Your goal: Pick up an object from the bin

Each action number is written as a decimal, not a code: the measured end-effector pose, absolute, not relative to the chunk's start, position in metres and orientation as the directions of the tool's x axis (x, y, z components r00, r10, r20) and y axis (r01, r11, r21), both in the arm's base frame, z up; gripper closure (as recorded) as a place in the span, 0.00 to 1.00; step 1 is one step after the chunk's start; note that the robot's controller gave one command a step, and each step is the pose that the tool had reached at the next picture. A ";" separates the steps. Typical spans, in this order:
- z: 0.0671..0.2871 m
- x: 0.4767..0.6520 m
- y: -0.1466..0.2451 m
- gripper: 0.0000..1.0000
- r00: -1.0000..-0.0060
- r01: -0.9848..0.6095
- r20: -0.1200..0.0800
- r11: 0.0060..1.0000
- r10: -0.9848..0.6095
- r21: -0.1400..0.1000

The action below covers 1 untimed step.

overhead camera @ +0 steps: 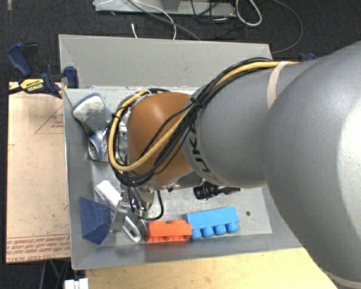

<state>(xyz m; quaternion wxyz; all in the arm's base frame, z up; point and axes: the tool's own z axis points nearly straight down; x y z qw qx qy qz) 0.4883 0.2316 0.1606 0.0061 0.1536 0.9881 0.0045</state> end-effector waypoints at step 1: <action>0.100 0.484 0.252 0.00 -0.977 0.211 -0.019 0.977 0.211 0.015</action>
Offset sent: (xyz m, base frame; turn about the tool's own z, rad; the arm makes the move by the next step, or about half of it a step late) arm -0.0076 -0.0155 -0.0906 0.2533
